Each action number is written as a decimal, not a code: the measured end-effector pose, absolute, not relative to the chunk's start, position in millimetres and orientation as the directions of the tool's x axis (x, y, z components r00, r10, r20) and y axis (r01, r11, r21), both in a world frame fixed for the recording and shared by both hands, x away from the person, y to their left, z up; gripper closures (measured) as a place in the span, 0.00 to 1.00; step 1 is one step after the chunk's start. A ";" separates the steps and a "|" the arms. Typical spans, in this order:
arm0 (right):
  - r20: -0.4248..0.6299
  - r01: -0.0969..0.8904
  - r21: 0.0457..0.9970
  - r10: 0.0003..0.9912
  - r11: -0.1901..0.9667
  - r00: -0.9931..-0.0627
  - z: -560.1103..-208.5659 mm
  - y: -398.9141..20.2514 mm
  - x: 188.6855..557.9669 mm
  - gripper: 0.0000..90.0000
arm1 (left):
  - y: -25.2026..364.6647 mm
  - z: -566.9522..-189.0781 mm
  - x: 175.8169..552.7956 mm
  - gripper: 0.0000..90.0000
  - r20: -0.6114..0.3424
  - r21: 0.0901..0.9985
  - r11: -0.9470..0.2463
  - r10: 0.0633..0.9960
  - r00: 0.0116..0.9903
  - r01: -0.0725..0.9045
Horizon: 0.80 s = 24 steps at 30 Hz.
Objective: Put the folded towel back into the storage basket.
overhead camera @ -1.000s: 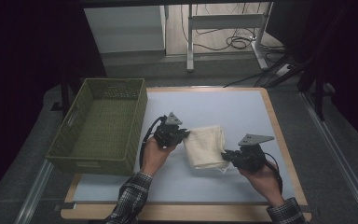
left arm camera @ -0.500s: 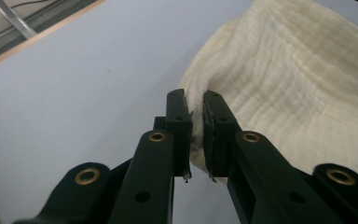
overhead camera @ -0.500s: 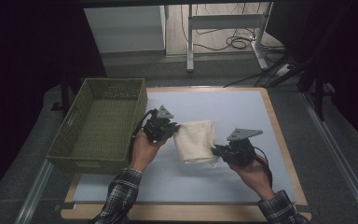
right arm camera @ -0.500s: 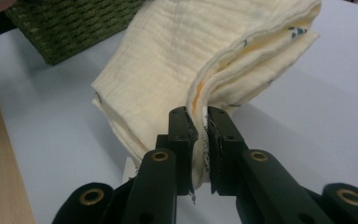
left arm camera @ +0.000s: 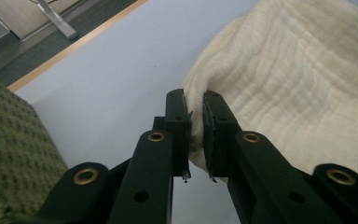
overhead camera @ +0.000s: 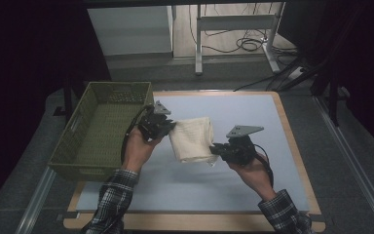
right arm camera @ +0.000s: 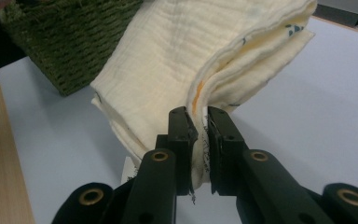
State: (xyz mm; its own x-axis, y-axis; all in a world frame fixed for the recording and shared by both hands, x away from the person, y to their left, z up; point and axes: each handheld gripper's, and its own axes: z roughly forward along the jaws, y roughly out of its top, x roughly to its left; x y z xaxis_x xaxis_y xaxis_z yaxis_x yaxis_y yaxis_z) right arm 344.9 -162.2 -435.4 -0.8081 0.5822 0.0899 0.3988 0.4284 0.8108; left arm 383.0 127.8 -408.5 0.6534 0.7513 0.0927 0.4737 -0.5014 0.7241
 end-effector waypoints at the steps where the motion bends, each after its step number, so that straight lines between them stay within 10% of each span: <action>1: 0.093 0.399 0.812 0.581 0.426 -0.809 -434.3 -160.4 346.1 0.90 | 129.2 -407.8 383.5 0.91 0.092 0.726 -0.497 0.755 0.649 0.475; 24: 0.100 0.389 0.813 0.555 0.432 -0.826 -414.0 -108.6 367.5 0.89 | 180.9 -379.7 386.5 0.91 0.118 0.698 -0.477 0.812 0.571 0.534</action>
State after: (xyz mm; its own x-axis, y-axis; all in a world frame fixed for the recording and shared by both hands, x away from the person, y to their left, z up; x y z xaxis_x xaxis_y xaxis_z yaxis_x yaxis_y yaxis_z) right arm 367.5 -108.6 -414.0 -0.8255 0.5555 0.0999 0.3894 0.4324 0.8133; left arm 386.5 180.9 -379.7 0.5714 0.8121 0.1181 0.5337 -0.4770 0.6983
